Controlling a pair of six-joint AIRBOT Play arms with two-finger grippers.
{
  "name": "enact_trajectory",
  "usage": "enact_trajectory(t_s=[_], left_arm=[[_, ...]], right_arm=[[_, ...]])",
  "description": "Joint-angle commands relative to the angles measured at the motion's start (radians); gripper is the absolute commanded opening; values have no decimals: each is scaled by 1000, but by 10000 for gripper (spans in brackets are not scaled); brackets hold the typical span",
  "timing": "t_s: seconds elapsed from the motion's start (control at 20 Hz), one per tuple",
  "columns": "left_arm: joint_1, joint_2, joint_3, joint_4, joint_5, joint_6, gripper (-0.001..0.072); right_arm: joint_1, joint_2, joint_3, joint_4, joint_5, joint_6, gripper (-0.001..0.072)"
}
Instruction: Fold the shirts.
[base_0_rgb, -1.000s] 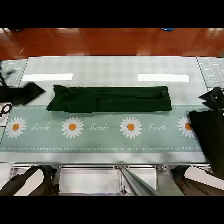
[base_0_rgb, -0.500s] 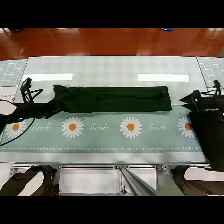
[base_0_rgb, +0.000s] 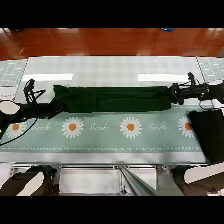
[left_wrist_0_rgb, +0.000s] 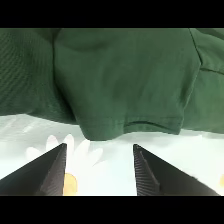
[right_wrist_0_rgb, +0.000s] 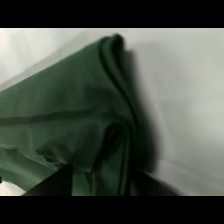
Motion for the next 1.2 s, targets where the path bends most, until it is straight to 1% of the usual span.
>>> enact_trajectory(t_s=[0.0,0.05,0.1,0.2,0.25,0.4,0.5,0.65,0.8,0.9,0.95,1.0,1.1,1.15], left_arm=[[0,-6,0,-24,1,0,386],[0,-6,0,-25,0,4,42],[-2,-6,3,-37,1,15,24],[-12,-8,16,-106,3,64,23],[-34,-14,31,-135,13,89,23],[-161,-83,115,-139,82,86,22],[-266,-185,215,-138,107,79,22],[-423,-416,440,-138,77,37,21],[-585,-669,731,-138,-22,-5,21],[-681,-821,910,-136,-72,-57,21],[-725,-893,994,-136,-100,-101,21],[-762,-952,1066,-137,-130,-134,21],[-834,-1048,1188,-137,-167,-141,21],[-866,-1085,1234,-138,-168,-161,21]], right_arm=[[66,-28,39,-11,-10,5,126],[69,-21,52,-11,16,-4,24],[68,-3,57,-19,34,-8,23],[54,68,57,-79,54,3,23],[48,119,57,-133,65,16,23],[50,304,57,-293,101,64,23],[50,428,57,-317,127,64,23],[50,582,56,-301,175,78,23],[50,703,57,-272,229,95,23],[50,776,56,-273,254,115,23],[50,805,57,-272,271,126,23],[55,830,57,-272,289,128,24],[73,866,57,-274,306,143,24],[84,875,57,-274,307,151,24]])
